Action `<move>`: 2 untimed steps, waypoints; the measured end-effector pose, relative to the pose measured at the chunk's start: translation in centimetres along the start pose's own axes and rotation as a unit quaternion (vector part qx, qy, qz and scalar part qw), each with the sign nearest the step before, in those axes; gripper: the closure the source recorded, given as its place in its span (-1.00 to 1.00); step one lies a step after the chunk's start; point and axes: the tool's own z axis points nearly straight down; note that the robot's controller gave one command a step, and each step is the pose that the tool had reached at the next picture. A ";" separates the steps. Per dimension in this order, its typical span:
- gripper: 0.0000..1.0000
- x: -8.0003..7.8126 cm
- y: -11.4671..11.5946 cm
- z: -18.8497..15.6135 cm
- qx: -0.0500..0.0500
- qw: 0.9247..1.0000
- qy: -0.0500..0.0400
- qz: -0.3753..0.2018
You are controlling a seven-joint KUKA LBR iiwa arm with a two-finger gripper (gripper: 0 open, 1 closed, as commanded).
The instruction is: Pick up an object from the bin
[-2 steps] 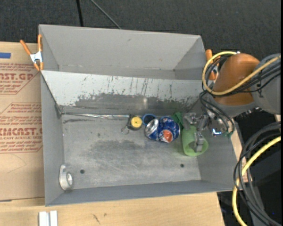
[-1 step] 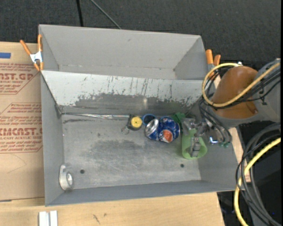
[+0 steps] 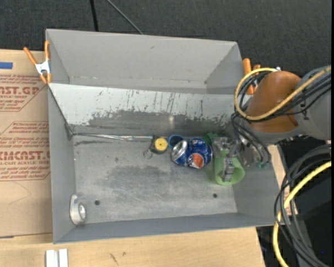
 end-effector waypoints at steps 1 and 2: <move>-1.00 0.0 -0.1 0.4 0.002 1.000 -0.005 0.001; 1.00 -0.2 -0.1 -0.1 0.002 1.000 -0.007 0.001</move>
Offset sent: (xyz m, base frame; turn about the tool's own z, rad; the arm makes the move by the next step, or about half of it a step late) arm 0.0000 0.0000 0.0000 0.0000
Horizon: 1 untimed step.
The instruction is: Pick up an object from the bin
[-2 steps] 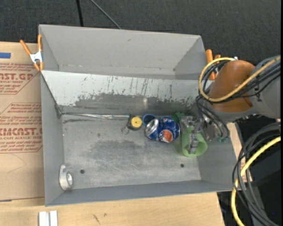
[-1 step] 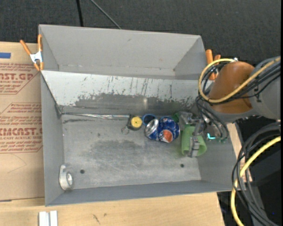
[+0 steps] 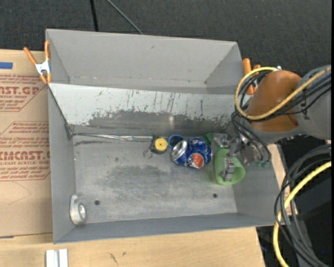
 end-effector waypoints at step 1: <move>1.00 -0.2 0.1 0.0 0.001 1.000 0.004 0.005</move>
Offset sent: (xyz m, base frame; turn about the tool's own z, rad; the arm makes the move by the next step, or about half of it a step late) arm -0.0013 -0.0043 -0.0071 0.0147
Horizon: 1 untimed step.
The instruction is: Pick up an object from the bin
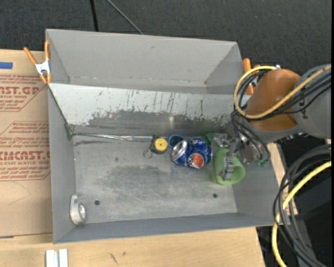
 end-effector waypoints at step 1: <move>1.00 -1.5 -0.6 0.1 -0.009 1.000 0.028 -0.004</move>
Offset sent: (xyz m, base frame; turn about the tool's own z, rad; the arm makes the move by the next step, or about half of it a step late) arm 0.0203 -0.0161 -0.0075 0.0041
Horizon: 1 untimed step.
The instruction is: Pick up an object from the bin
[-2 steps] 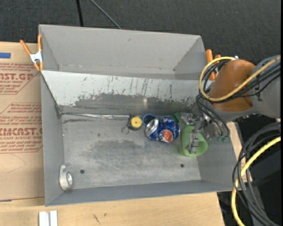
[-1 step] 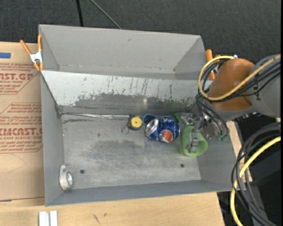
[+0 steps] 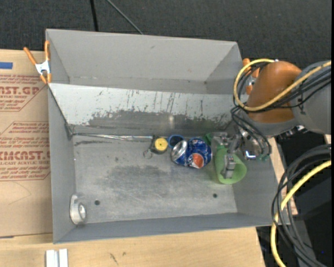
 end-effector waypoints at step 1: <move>1.00 3.3 1.2 0.2 0.008 0.999 -0.030 -0.016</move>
Offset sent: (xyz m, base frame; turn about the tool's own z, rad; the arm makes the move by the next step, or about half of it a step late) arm -0.0359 0.0020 -0.0039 -0.0240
